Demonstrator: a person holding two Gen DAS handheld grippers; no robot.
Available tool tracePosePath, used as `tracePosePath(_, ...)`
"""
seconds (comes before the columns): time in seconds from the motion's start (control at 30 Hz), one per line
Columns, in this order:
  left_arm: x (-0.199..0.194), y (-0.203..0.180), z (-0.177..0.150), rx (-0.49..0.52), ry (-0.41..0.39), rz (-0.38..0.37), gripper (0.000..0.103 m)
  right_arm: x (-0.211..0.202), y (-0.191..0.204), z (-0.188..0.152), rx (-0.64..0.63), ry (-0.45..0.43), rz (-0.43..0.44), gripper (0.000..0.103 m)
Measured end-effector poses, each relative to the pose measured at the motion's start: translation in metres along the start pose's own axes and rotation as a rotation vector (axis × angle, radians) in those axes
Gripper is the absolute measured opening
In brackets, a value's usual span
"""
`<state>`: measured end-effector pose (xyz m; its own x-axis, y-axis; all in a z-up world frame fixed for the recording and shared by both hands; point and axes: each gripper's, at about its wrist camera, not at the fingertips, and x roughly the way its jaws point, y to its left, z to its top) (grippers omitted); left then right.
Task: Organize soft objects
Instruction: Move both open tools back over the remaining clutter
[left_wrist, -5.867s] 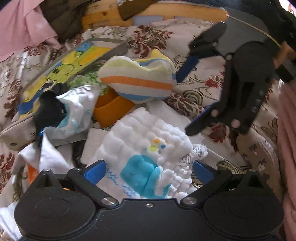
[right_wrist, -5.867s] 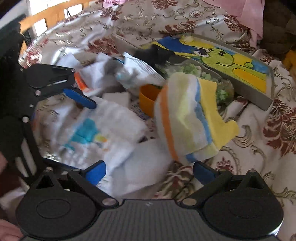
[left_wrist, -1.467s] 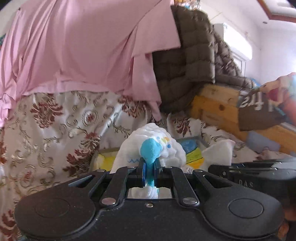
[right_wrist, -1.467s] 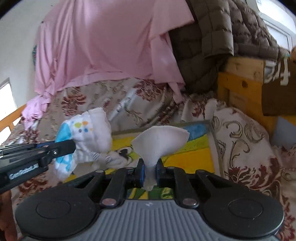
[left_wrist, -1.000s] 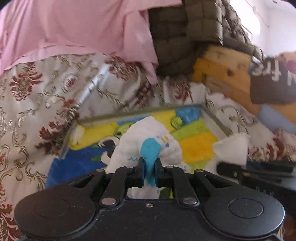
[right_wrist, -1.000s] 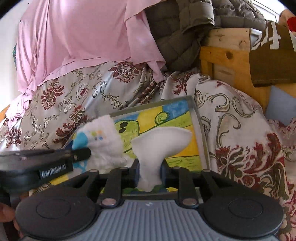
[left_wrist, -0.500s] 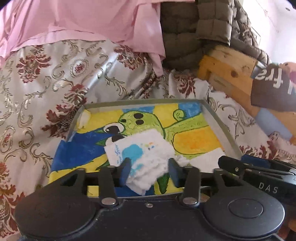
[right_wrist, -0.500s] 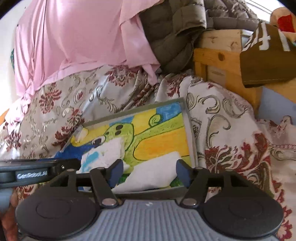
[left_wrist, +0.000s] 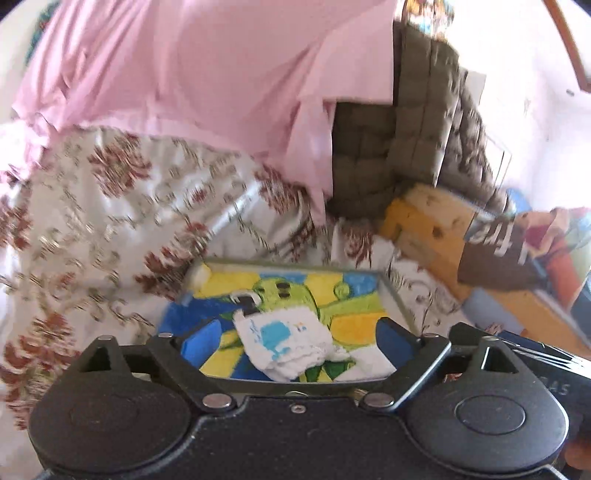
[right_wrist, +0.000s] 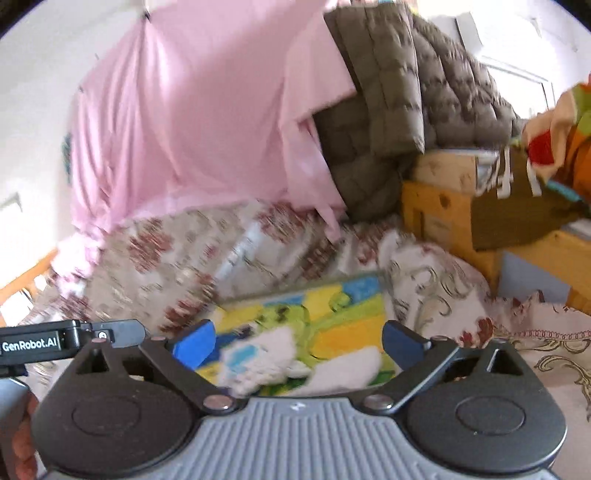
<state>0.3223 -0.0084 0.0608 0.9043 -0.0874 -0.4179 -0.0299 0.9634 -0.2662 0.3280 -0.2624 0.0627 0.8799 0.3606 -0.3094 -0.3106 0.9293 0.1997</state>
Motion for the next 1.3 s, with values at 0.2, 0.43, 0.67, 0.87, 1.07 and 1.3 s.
tracePosePath(0.2,-0.082,0.014,-0.004,0.013,-0.124,0.005,0.102,-0.058,0.028,-0.007,0.019,-0.098,0.009,0.103)
tracePosePath(0.43,-0.147,0.036,-0.03,0.015,-0.161,0.014,0.102,-0.112,0.062,-0.047,-0.006,-0.099,0.009,0.103)
tracePosePath(0.67,-0.181,0.044,-0.054,0.095,-0.204,0.027,0.102,-0.144,0.086,-0.066,-0.033,-0.141,-0.017,0.103)
tracePosePath(0.87,-0.204,0.048,-0.072,0.134,-0.226,0.048,0.102,-0.161,0.095,-0.083,-0.033,-0.114,-0.031,0.103)
tracePosePath(1.07,-0.219,0.061,-0.098,0.14,-0.177,0.116,0.102,-0.176,0.105,-0.102,-0.098,-0.092,-0.05,0.103)
tracePosePath(1.3,-0.22,0.067,-0.112,0.128,-0.118,0.203,0.102,-0.174,0.112,-0.114,-0.143,-0.027,-0.065,0.103)
